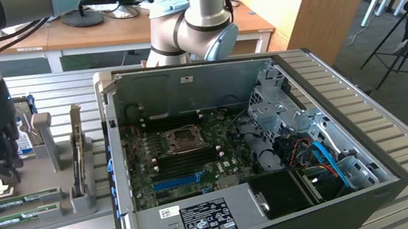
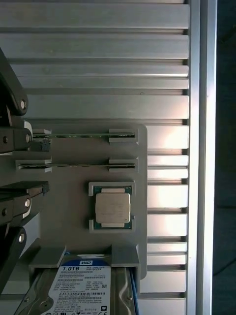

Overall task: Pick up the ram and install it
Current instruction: 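Pick up the ram and move it above insertion slot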

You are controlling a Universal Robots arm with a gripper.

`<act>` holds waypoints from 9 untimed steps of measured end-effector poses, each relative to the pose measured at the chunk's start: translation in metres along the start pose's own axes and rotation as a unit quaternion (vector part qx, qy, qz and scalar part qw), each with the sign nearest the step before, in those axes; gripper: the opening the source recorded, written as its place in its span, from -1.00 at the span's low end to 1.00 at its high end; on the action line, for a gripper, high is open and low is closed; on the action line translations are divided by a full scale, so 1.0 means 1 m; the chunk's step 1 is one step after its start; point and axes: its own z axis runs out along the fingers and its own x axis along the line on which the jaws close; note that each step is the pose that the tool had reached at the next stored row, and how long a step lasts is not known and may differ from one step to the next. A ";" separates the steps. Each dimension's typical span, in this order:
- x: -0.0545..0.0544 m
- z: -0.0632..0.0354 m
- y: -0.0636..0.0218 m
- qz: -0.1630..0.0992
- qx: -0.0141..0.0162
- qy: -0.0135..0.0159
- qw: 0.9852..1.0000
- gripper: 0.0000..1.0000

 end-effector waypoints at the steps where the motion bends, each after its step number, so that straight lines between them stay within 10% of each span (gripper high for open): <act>1: 0.002 -0.0001 -0.0001 0.000 0.000 0.000 1.000 -0.25; 9: 0.019 -0.0005 -0.0004 0.000 0.000 0.000 1.000 -0.25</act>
